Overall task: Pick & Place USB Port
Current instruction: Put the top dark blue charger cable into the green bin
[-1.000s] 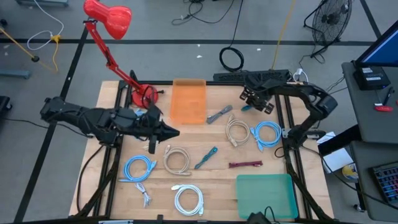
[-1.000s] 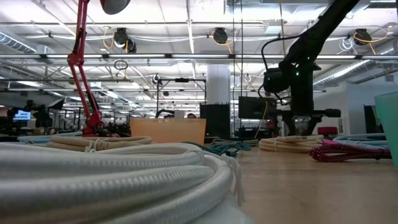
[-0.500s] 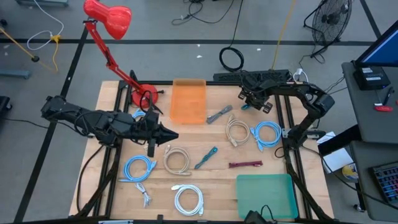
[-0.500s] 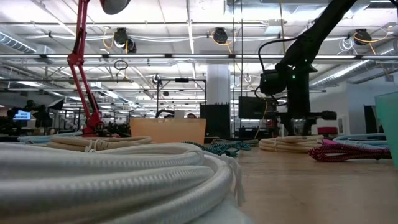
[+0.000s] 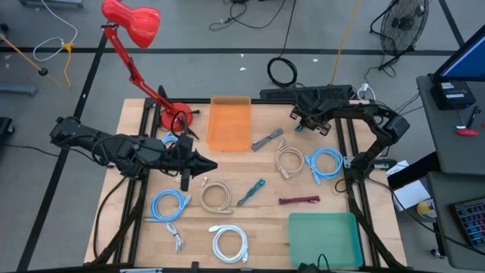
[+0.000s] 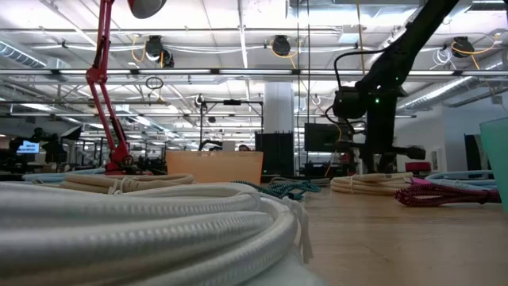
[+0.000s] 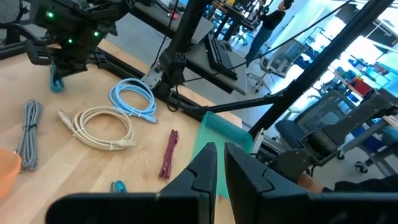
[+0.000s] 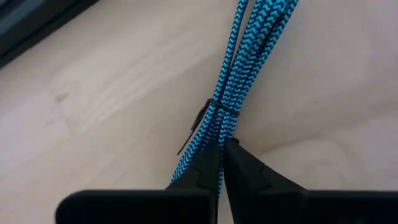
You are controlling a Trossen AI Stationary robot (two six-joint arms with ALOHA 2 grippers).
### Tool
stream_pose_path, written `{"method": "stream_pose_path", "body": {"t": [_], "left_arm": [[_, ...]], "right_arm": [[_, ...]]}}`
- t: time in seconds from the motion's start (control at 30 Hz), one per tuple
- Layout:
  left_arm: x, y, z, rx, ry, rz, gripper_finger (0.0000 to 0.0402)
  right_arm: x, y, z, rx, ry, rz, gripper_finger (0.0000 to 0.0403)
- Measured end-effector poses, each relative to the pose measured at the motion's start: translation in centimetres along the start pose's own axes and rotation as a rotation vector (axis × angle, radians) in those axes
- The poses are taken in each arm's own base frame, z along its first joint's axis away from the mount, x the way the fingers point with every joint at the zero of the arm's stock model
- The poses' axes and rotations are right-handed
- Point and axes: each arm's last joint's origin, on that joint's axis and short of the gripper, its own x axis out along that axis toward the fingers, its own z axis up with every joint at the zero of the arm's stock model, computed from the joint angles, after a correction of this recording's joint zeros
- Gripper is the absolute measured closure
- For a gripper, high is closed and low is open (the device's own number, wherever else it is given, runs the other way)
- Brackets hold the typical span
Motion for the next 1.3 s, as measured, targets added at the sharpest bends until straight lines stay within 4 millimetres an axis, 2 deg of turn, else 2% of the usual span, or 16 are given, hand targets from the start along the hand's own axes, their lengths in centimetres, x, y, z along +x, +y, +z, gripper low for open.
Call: {"method": "stream_pose_path", "body": {"t": [0.13,0.27,0.33,0.47,0.6,0.77,0.9,1.07,1.3], "left_arm": [[0.0,0.2,0.1,0.011,-0.007,0.014,0.0369],[0.1,0.4,0.2,0.035,-0.009,0.029,0.0369],[0.1,0.6,0.3,0.044,-0.013,0.036,0.0369],[0.2,0.9,0.5,0.058,-0.017,0.05,0.0369],[0.3,1.2,0.5,0.063,-0.007,0.069,0.0369],[0.3,1.6,0.7,0.06,-0.005,0.07,0.0369],[0.4,1.9,0.9,0.049,0.009,0.052,0.0369],[0.5,2.3,1.0,0.03,0.029,0.045,0.0369],[0.5,2.7,0.9,0.003,0.062,0.054,0.0369]], "right_arm": [[-1.8,1.0,-1.7,-0.204,0.02,0.127,0.04],[-5.1,0.7,-3.7,-0.391,0.01,0.219,0.0401],[-7.5,0.7,-4.2,-0.45,-0.034,0.315,0.0402],[-11.4,-0.8,-5.0,-0.561,-0.077,0.452,0.0402],[-15.6,-2.5,-5.2,-0.663,-0.089,0.684,0.0402],[-19.8,-5.8,-6.9,-0.86,0.142,1.005,0.0402],[-21.9,-9.1,-8.7,-1.046,0.408,1.165,0.0402],[-23.3,-12.5,-10.5,-1.128,0.662,1.164,0.0403],[-23.9,-14.6,-14.6,-1.301,0.937,1.008,0.0403]]}}
